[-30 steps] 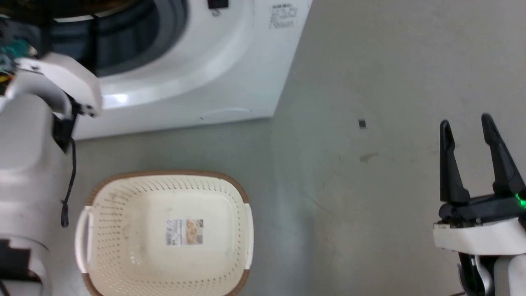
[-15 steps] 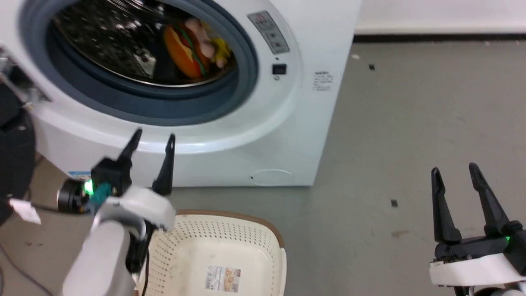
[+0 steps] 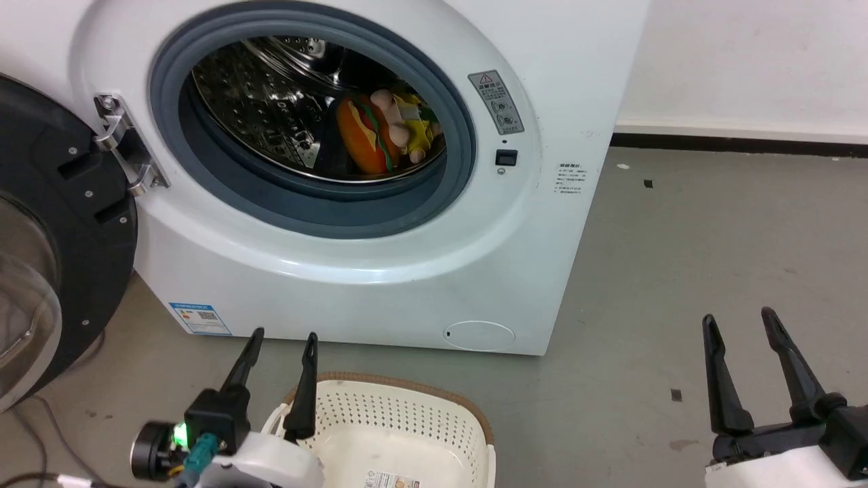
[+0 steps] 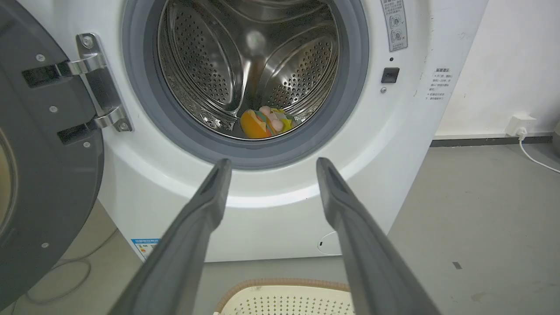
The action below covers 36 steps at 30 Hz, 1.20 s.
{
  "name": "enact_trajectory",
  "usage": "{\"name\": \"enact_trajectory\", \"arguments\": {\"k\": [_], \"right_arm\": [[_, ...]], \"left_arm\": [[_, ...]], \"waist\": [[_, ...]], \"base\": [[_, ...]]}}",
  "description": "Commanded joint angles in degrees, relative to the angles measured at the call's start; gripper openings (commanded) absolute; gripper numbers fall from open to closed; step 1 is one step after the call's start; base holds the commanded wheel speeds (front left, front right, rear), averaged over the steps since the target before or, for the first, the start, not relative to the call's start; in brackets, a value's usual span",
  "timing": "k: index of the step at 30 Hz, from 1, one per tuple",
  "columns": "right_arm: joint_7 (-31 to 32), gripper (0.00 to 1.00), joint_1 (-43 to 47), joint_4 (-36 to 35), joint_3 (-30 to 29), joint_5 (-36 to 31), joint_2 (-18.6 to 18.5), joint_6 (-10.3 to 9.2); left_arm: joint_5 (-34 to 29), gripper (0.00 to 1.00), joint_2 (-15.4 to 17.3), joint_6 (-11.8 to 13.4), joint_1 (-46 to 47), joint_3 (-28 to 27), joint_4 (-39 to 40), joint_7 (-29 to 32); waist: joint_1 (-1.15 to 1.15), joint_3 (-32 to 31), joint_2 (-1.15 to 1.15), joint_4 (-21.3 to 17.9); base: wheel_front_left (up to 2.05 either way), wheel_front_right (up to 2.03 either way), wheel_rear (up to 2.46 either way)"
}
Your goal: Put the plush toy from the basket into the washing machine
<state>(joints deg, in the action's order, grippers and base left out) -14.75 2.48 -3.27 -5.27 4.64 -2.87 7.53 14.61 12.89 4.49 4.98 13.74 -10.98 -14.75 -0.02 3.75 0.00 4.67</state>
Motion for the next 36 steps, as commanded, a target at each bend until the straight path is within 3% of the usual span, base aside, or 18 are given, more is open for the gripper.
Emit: {"name": "enact_trajectory", "arguments": {"k": [1, 10, 11, 36], "right_arm": [[-0.25, 1.00, 0.93, 0.31, 0.02, 0.39, 0.00, -0.04], [-0.25, 1.00, 1.90, 1.35, 1.03, 1.08, 0.00, -0.04], [0.00, 0.00, 1.13, 1.23, 0.98, 0.83, 0.00, 0.00], [2.47, 0.00, 0.50, 1.59, 1.67, -0.09, 0.00, -0.01]], "left_arm": [[-0.27, 1.00, -0.63, 0.64, -1.33, -0.22, 0.86, -0.25], [-1.48, 1.00, -1.11, 0.58, -4.92, -0.49, 2.31, -0.25], [-1.21, 0.00, -1.06, 0.42, -4.21, -0.39, 2.06, 0.00], [-3.53, 0.00, -2.57, -0.42, -4.30, -2.50, 3.59, 2.53]], "waist": [[0.02, -0.40, 0.00, 0.13], [0.02, -1.26, 0.00, -0.29], [0.02, -1.28, 0.00, -0.30], [0.02, -1.73, 0.00, -1.06]], "base": [[0.00, 0.00, 0.00], [0.00, 0.00, 0.00], [0.00, 0.00, 0.00], [0.00, 0.00, 0.00]]}}
